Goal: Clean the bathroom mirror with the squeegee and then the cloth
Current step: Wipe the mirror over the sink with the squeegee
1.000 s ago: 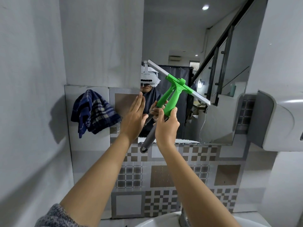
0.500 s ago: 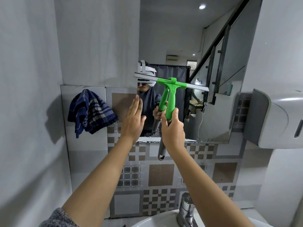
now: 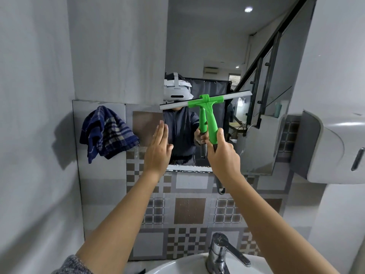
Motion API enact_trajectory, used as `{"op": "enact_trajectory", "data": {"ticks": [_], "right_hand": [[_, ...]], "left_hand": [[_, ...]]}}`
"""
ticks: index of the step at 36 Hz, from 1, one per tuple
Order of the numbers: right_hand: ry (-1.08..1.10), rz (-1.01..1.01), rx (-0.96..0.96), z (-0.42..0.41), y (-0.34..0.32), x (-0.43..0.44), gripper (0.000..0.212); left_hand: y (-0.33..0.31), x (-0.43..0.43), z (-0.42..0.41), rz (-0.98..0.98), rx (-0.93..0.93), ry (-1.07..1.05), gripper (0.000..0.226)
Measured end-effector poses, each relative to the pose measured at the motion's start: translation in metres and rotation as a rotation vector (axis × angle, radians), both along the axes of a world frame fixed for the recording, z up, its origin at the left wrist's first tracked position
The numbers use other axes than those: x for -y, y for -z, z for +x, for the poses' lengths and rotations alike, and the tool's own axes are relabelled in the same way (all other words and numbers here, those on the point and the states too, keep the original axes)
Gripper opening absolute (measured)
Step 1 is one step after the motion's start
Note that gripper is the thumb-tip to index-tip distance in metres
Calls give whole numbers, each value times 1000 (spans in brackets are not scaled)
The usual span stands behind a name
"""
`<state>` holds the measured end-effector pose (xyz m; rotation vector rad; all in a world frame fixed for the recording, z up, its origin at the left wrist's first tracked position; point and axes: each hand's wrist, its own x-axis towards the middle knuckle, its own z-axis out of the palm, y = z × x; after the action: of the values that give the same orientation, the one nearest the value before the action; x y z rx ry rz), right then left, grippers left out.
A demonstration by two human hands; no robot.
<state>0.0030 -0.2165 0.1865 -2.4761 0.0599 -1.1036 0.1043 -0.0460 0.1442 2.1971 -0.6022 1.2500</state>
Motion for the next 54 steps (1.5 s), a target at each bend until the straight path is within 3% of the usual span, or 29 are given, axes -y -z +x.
{"op": "enact_trajectory", "data": {"ticks": [11, 23, 37, 43, 54], "right_hand": [[104, -228, -9, -10, -21, 38, 51], [163, -329, 43, -16, -32, 80, 50], [155, -280, 99, -17, -5, 125, 50], [162, -201, 115, -16, 13, 139, 50], [166, -29, 143, -13, 43, 144, 55]], "left_hand": [[1, 5, -6, -6, 19, -39, 66], [-3, 11, -11, -21, -15, -94, 66], [-18, 4, -6, 36, -1, -122, 74], [-45, 2, 5, 49, 77, -130, 62], [-104, 0, 18, 130, 189, -130, 67]]}}
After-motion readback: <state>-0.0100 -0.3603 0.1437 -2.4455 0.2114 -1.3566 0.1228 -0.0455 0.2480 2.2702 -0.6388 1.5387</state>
